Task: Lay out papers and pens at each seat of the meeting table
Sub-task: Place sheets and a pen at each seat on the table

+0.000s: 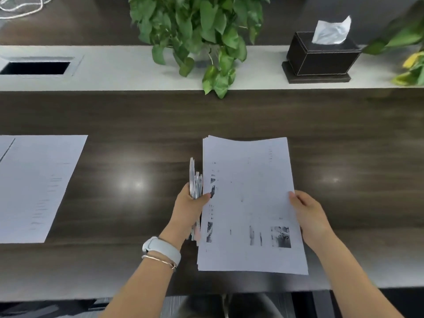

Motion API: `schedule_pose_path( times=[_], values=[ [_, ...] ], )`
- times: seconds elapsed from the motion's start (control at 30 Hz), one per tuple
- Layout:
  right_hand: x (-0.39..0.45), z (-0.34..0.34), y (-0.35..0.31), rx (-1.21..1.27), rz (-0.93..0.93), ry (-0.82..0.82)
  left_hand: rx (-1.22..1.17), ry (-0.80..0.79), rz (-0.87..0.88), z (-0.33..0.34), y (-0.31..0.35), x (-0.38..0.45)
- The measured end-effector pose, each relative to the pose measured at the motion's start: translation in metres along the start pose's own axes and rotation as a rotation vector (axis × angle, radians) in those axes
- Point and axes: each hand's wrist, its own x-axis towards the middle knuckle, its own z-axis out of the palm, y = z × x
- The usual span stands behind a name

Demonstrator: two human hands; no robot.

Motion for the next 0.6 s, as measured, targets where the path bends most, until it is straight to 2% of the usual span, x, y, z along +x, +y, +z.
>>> schedule_pose_path(
  times=[0.33,0.6],
  values=[
    [0.049,-0.031,0.005,-0.142,-0.082,0.121,0.224,0.064,0.031,0.056,-0.012,0.016],
    [0.071,-0.069,0.010,-0.089,0.004,0.215,0.335,0.133,0.081,0.100,-0.009,0.014]
  ],
)
